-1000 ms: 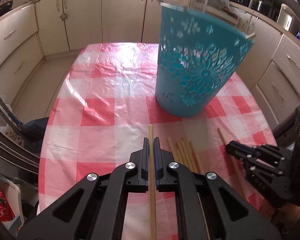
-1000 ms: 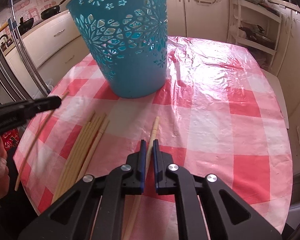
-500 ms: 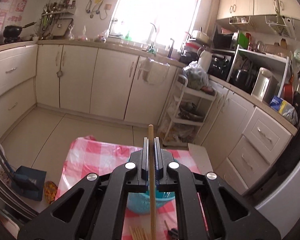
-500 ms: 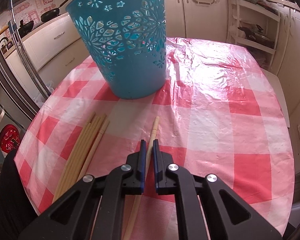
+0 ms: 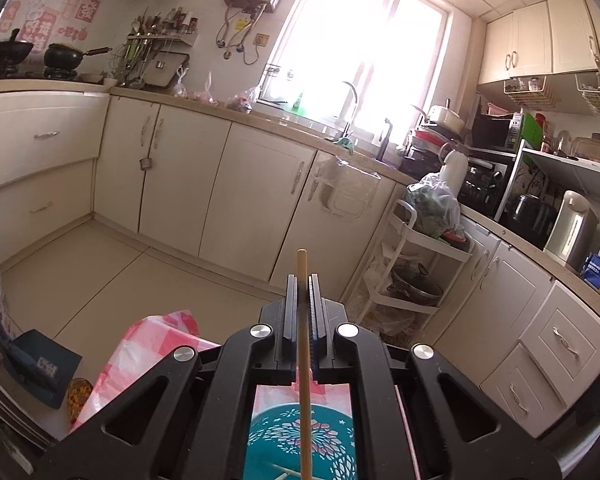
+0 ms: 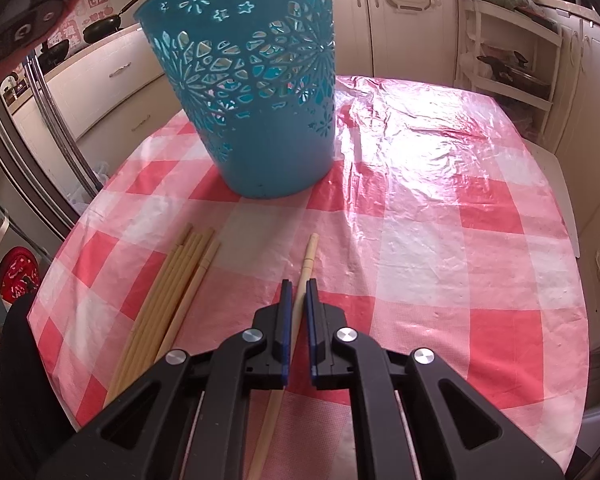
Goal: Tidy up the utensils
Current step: 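Lift the stick with the left gripper over the basket and release it inside, then grasp a wooden stick with the right gripper while the left gripper withdraws from the basket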
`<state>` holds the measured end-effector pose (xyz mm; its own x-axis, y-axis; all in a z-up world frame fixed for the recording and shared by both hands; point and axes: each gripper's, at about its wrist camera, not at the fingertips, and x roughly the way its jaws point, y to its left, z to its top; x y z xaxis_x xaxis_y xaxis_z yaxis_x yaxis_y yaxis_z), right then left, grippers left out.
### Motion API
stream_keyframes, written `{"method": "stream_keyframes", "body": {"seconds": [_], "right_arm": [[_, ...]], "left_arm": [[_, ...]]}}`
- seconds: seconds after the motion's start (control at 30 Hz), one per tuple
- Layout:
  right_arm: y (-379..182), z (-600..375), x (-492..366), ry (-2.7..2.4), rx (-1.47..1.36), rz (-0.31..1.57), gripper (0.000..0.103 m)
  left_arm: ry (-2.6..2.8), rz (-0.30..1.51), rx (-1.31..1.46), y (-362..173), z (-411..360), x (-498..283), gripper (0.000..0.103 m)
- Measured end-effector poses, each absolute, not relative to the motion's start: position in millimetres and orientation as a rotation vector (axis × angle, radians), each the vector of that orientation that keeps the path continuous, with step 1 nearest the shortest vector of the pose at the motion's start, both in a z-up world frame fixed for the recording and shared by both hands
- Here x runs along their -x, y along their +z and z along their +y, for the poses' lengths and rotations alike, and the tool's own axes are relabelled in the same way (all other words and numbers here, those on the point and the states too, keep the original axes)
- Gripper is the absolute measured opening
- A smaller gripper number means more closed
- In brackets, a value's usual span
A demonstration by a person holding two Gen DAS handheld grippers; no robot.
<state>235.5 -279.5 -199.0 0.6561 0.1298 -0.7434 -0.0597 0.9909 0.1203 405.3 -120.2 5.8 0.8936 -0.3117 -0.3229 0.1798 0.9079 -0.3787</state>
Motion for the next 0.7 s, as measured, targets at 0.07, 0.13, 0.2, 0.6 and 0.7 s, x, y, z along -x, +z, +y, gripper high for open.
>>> {"method": "stream_keyframes", "body": {"seconds": [0.07,0.13,0.2,0.6,0.7], "right_arm": [[-199,-279,-236,0.109,-0.087,0.849,0.008],[-199,-279,-236,0.111,-0.089,0.851,0.008],[-199,-279,-237,0.113,-0.092,0.852,0.008],[-199,-276,-237,0.109,-0.074,0.852,0.009],[-199,-274,-237,0.11,-0.065,0.85,0.01]], "left_arm": [[-0.246,0.395,0.363,-6,-124,-410,0.005],[-0.246,0.407,0.373,-16,-128,-411,0.005],[-0.244,0.413,0.359,-24,-134,-410,0.005],[-0.251,0.532,0.254,-58,-139,-396,0.006],[-0.225,0.541,0.227,-61,-127,-381,0.029]]}}
